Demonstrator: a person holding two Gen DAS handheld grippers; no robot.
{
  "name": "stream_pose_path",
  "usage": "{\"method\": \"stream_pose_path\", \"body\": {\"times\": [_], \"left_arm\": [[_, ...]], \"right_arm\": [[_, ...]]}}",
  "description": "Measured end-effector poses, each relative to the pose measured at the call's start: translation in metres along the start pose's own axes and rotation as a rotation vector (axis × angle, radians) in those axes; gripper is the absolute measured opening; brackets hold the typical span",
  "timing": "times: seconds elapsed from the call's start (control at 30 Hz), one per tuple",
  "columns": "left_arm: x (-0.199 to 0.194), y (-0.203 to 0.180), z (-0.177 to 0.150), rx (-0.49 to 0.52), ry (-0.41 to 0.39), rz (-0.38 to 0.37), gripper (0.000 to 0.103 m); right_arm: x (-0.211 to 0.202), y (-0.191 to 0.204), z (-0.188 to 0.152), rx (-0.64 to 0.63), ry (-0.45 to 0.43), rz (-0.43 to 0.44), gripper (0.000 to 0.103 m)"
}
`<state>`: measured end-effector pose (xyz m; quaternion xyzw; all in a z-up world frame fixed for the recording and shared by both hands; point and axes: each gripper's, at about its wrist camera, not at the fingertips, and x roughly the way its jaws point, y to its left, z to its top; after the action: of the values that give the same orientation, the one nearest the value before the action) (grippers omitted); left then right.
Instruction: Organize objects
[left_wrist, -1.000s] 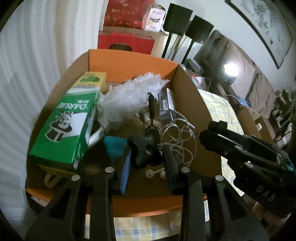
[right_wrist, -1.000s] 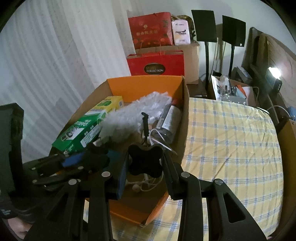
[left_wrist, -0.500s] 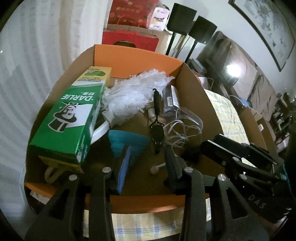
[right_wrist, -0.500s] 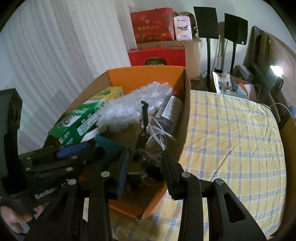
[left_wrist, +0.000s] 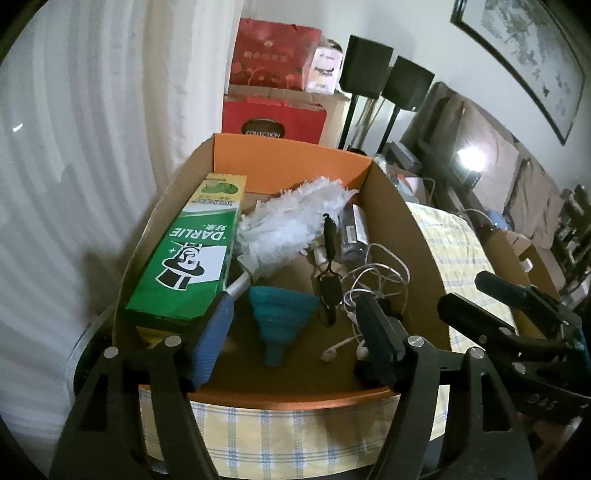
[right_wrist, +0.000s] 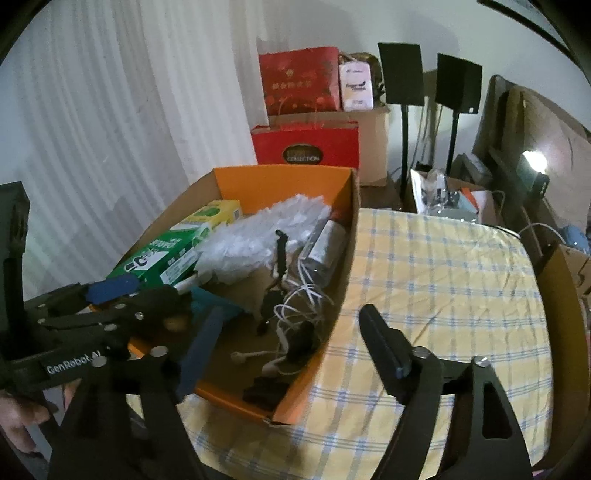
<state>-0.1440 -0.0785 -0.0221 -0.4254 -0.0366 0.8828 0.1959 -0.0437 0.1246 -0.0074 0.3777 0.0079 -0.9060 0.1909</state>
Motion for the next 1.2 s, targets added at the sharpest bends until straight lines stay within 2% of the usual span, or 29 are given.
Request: {"method": "stream_pose_path", "body": {"times": [0.07,0.17,0.2,0.27,0.43,0.67,0.77,1.2], "left_arm": [[-0.002,0.000,0.000,-0.001,-0.006,0.004,0.067],[-0.006,-0.005,-0.002,0.012,-0.035,0.016,0.082],[-0.008,-0.006,-0.003,0.015,-0.047,0.017,0.082],[-0.010,-0.008,-0.003,0.018,-0.054,0.015,0.084],[-0.016,-0.015,-0.005,0.019,-0.078,0.005,0.102],[-0.022,-0.032,-0.014,0.033,-0.080,0.012,0.103],[-0.027,-0.037,-0.020,0.020,-0.077,-0.021,0.103],[-0.049,-0.067,-0.048,0.045,-0.069,-0.034,0.103]], "right_arm": [[-0.004,-0.002,0.000,-0.001,-0.007,-0.009,0.085],[-0.011,-0.007,-0.001,0.009,-0.020,-0.024,0.091],[-0.013,-0.009,-0.001,0.015,-0.022,-0.025,0.092],[-0.017,-0.014,-0.002,0.024,-0.025,-0.029,0.103],[-0.029,-0.023,-0.005,0.014,-0.034,-0.058,0.103],[-0.047,-0.033,-0.017,-0.003,-0.046,-0.138,0.103],[-0.057,-0.039,-0.022,-0.003,-0.059,-0.164,0.103],[-0.094,-0.060,-0.049,0.046,-0.062,-0.175,0.103]]}}
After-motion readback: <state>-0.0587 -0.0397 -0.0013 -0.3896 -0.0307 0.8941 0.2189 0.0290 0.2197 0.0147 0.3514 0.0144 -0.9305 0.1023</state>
